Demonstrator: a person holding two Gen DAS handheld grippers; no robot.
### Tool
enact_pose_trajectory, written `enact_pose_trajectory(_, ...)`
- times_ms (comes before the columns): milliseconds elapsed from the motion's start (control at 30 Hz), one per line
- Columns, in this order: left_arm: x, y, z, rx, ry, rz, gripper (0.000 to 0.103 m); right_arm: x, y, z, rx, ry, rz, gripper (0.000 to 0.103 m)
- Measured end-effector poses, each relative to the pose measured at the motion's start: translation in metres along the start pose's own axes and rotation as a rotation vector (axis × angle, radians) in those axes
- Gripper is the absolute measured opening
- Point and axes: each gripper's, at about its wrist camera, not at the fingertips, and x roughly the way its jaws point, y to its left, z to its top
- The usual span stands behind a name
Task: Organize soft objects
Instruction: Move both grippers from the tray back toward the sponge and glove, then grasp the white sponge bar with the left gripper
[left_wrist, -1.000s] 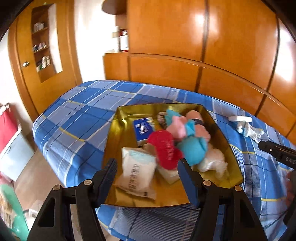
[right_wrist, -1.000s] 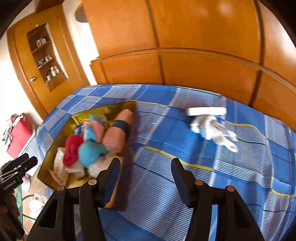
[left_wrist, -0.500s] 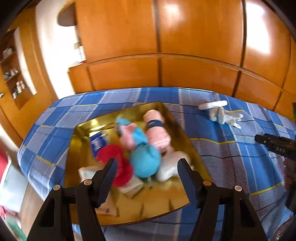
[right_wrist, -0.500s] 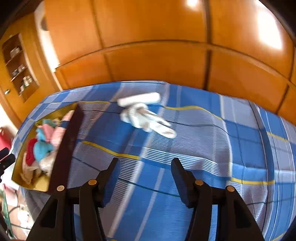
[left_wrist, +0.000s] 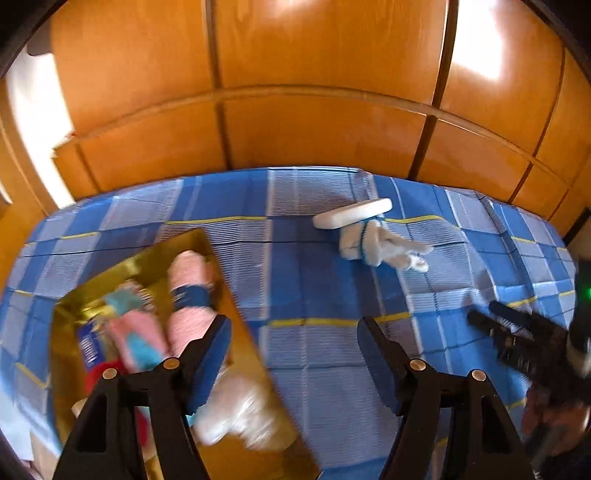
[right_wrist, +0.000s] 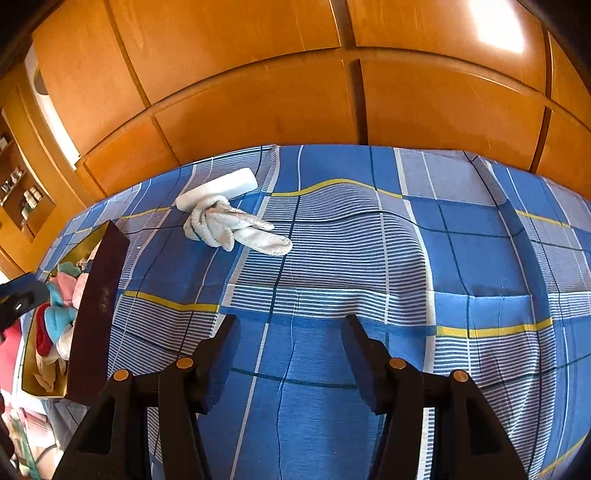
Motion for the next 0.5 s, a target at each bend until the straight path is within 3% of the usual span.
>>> enact_pose_trajectory(267,0.047,-0.022,0.066,0.064,0.011,-0.023,0.08,-0.001,0.003,0.002,0.004,0.001,0.028,0.057)
enact_pose_trajectory(500,0.104,-0.053,0.104,0.268,0.035,-0.041,0.082,-0.002,0.004,0.002,0.014,0.004,0.048,0.057)
